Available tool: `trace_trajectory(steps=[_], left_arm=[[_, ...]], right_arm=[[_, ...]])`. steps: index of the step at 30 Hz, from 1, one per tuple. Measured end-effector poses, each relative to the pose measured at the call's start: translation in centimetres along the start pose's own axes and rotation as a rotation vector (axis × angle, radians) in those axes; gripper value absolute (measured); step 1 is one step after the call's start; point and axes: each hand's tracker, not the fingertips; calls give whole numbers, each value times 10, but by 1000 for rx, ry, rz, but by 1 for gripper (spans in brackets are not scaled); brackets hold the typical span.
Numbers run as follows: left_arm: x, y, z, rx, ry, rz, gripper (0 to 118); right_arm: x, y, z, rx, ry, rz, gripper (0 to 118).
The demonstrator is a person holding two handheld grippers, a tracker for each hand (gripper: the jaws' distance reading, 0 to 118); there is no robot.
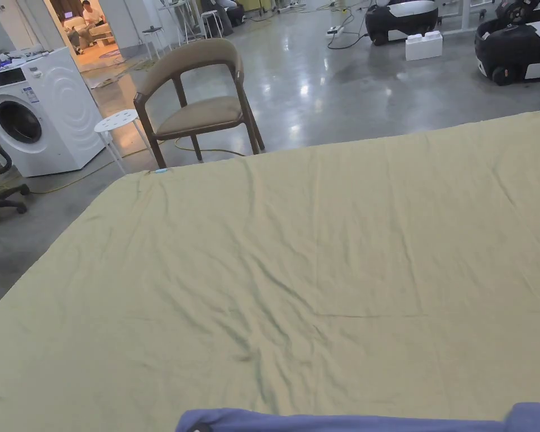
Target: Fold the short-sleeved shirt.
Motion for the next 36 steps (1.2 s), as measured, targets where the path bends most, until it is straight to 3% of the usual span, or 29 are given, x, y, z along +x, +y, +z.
trace_trajectory(steps=[5,8,11,15,23,24,25,27,30,31,33,34,36], left_arm=[[12,43,42,105,160,-208,3],[43,33,47,95,118,-287,3],[80,-10,27,32,89,-450,3],[108,-87,-27,-125,-33,-454,3],[139,-191,-112,-338,61,-688,5],[141,-193,-115,-334,57,-674,9],[143,-193,-116,-345,42,-665,22],[147,-189,-113,-380,-4,-651,64],[148,-177,-95,-321,-45,-657,73],[148,-170,-90,-316,-54,-646,64],[142,-160,-85,-267,-25,-594,21],[138,-158,-86,-251,-6,-574,6],[126,-157,-95,-320,-18,-505,4]], right_arm=[[-3,0,-2,0,29,-15,0],[-6,2,-4,4,60,-36,0],[-12,5,-2,22,54,-32,0],[-13,6,3,39,54,-48,0],[-6,0,31,36,-47,-19,0],[-5,-1,33,37,-59,-24,0],[-3,-2,34,37,-66,-31,0],[2,-4,34,26,-73,-49,0],[4,-5,33,22,-75,-66,0],[7,-7,31,23,-74,-67,0],[7,-6,30,25,-70,-65,0],[6,-6,29,26,-65,-64,0],[4,-5,27,30,-58,-66,0]])
